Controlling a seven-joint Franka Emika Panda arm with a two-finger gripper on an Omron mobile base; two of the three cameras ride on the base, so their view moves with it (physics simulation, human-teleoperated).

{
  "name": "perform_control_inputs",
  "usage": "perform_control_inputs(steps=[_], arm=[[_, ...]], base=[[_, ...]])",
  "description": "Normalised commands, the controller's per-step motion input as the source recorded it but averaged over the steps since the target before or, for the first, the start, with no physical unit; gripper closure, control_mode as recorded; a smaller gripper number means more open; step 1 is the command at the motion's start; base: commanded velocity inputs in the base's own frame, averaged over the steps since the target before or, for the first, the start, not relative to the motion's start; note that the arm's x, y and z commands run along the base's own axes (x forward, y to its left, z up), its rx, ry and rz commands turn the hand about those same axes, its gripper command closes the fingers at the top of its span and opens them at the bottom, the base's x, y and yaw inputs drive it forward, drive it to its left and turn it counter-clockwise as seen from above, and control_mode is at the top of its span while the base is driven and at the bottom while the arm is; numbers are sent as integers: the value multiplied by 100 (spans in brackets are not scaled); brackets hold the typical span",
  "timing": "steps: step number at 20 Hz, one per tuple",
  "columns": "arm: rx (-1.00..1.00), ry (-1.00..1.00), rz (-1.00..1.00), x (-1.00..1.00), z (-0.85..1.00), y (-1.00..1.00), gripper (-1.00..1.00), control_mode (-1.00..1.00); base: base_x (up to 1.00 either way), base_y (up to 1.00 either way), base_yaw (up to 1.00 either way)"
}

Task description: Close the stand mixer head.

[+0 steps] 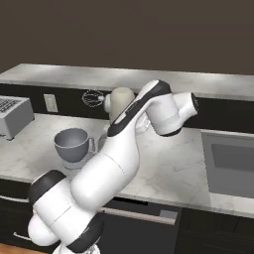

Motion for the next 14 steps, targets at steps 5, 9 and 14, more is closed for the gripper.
perform_control_inputs(steps=[5,9,14], arm=[[1,-16,9,68,36,0,-100,-100],[0,-16,12,67,-2,62,-100,-100],[-7,-9,24,64,-53,100,-100,-100]], base=[[0,0,0],[0,0,0],[0,0,0]])
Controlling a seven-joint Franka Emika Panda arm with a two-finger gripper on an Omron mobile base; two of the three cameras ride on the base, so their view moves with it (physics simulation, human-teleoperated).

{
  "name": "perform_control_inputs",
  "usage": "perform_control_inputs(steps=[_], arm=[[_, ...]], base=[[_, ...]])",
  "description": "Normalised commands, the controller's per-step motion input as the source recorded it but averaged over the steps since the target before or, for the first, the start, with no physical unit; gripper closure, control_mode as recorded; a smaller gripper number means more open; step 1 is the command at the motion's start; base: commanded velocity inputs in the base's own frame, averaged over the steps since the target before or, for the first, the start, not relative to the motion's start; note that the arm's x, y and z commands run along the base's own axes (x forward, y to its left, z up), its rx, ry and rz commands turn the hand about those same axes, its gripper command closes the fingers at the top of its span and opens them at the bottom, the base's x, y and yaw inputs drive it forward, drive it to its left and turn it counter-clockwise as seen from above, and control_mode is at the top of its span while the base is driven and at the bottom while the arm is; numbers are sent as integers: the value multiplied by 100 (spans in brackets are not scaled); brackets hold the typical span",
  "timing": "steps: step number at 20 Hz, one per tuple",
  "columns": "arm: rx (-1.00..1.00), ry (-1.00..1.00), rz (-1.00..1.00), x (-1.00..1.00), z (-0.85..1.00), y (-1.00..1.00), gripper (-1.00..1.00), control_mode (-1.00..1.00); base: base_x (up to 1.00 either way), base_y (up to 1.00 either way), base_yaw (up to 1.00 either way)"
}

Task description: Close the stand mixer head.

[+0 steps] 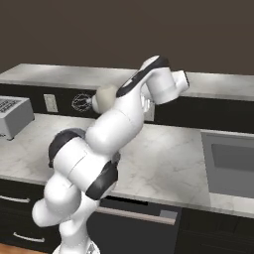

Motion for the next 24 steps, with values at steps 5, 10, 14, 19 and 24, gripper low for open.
perform_control_inputs(steps=[5,10,14,19,24], arm=[[-10,-5,29,48,-87,100,-100,-100],[-11,-2,30,31,-81,100,-100,-100],[-12,0,33,22,-52,100,-100,-100],[-20,0,31,8,-13,100,-100,-100],[-30,-11,17,-4,56,100,-100,-100]], base=[[0,0,0],[0,0,0],[0,0,0],[0,0,0],[0,0,0]])
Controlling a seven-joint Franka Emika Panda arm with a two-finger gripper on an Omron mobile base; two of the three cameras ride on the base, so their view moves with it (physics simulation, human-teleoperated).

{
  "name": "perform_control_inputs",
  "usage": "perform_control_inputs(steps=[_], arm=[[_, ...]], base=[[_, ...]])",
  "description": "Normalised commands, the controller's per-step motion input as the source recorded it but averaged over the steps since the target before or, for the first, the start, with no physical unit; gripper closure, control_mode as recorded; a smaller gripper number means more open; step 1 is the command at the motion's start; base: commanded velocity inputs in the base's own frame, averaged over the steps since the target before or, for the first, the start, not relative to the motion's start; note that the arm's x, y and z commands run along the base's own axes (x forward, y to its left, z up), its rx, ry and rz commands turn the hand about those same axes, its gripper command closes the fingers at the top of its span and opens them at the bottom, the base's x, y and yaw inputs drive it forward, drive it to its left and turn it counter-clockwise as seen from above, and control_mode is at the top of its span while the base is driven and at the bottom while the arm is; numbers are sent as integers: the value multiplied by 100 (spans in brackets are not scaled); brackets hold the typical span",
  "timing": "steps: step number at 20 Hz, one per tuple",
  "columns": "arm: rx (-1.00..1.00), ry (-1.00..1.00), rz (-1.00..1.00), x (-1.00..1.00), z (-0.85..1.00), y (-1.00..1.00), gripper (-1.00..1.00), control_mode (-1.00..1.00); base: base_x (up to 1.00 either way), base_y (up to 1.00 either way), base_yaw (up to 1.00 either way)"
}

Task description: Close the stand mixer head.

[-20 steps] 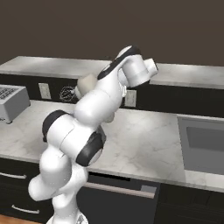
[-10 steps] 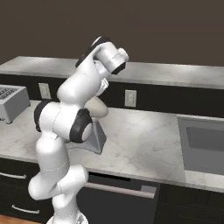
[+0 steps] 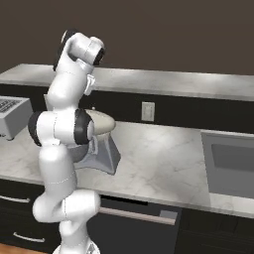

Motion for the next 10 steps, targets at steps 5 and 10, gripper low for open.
perform_control_inputs(steps=[5,10], arm=[[-11,-11,6,-51,45,58,-100,-100],[-11,-7,7,-35,-5,19,-100,-100]], base=[[0,0,0],[0,0,0]])
